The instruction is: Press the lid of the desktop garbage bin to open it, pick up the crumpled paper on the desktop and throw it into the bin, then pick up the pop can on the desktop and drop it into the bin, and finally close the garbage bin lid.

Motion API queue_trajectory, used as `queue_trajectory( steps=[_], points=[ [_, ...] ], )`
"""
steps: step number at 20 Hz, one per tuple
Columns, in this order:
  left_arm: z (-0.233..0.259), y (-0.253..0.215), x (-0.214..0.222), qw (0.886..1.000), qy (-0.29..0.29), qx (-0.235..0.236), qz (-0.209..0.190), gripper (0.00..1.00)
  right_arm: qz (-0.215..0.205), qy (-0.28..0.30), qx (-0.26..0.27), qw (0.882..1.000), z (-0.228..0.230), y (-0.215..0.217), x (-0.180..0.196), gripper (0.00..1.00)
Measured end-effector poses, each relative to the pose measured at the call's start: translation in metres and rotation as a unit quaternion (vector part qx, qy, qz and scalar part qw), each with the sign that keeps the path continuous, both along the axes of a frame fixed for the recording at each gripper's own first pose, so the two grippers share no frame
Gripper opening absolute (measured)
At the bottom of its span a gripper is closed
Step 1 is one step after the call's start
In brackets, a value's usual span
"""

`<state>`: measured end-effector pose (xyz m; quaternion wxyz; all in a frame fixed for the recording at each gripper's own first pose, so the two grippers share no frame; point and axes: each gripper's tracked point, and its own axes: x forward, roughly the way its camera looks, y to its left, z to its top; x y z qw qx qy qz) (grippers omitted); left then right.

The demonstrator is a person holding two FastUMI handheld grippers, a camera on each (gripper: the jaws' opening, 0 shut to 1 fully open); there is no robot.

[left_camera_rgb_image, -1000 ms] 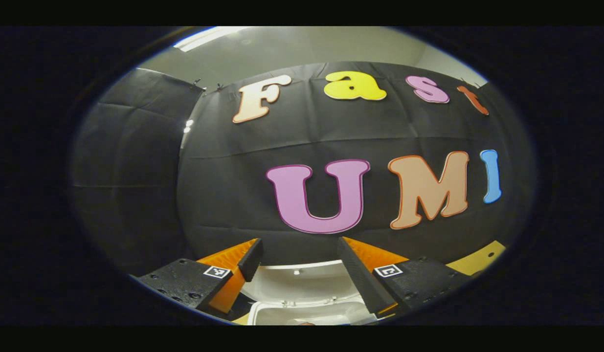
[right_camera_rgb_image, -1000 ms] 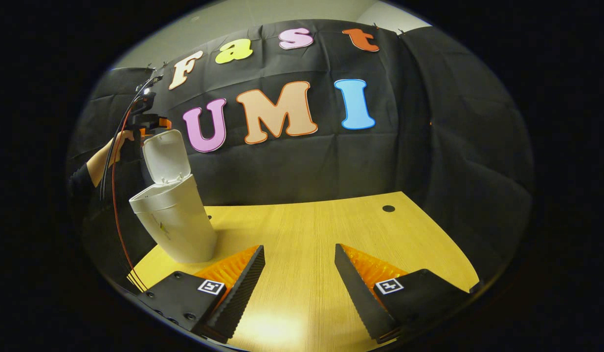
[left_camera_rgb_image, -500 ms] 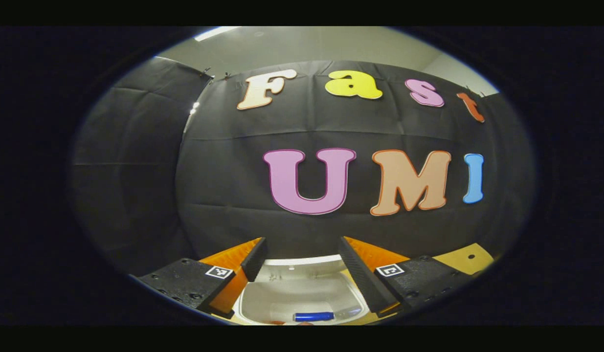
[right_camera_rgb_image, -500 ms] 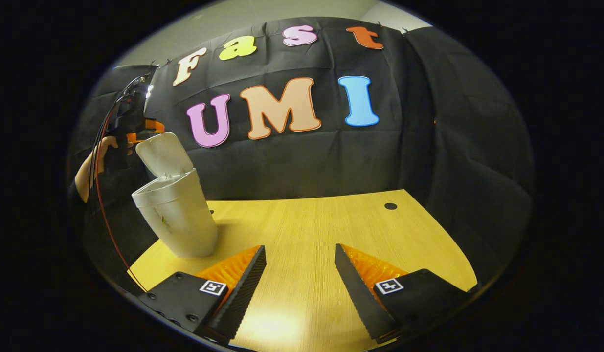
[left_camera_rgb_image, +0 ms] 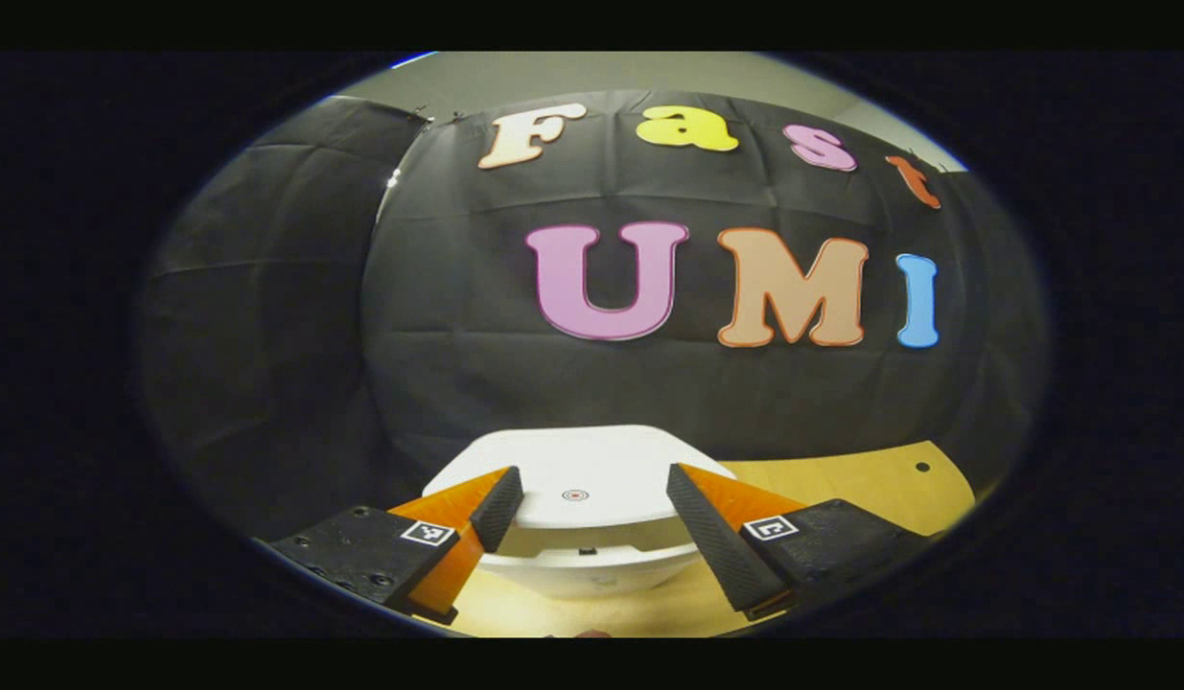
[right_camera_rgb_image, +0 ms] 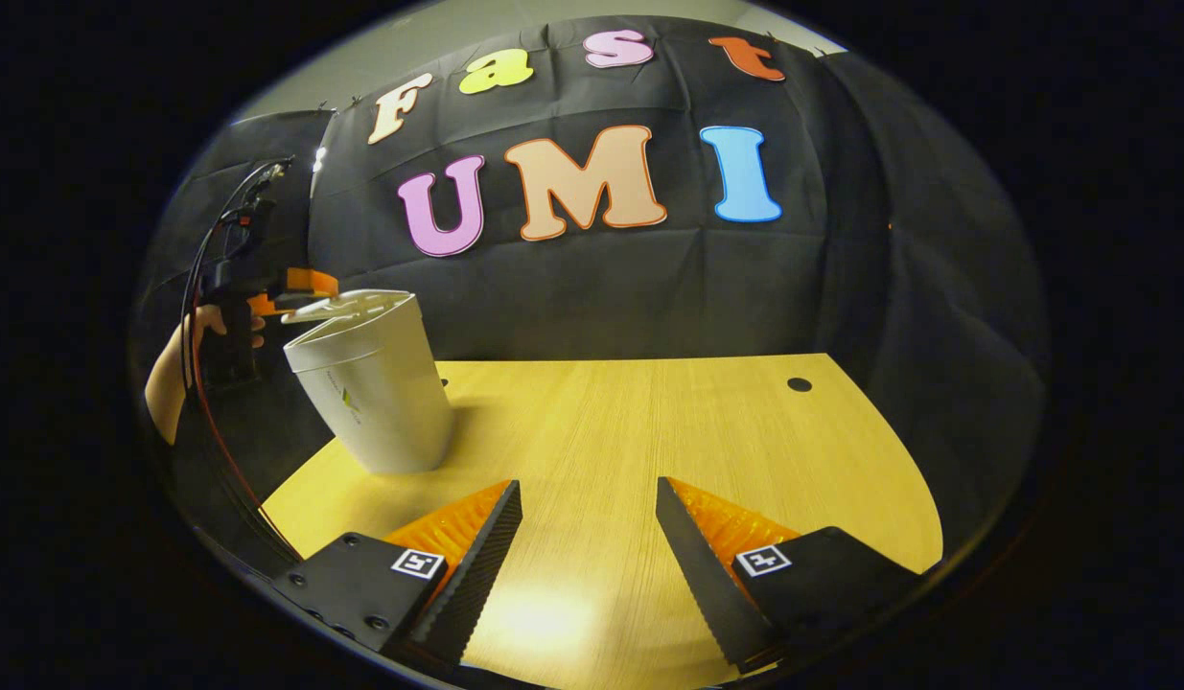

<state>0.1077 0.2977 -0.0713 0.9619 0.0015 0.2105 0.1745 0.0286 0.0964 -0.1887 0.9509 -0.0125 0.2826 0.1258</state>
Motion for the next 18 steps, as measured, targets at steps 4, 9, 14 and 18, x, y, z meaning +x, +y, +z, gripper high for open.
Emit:
queue_trajectory(
  steps=[4, 9, 14, 18],
  points=[
    [-0.015, -0.005, -0.005, 0.999, -0.008, 0.034, -0.012, 0.98, 0.008, 0.007, -0.001, 1.000, -0.005, 0.005, 0.002, 0.94],
    [-0.030, -0.008, -0.008, 0.999, -0.027, 0.020, -0.011, 0.95, 0.009, 0.009, 0.021, 1.000, -0.005, 0.016, 0.008, 0.94],
    [0.004, -0.008, 0.008, 0.996, -0.086, 0.015, 0.003, 0.95, 0.005, -0.008, 0.042, 0.999, 0.019, 0.010, 0.016, 0.95],
    [0.065, -0.058, -0.001, 0.983, -0.180, 0.032, -0.018, 0.93, -0.024, -0.088, 0.044, 0.995, 0.071, -0.022, 0.028, 0.95]
  ],
)
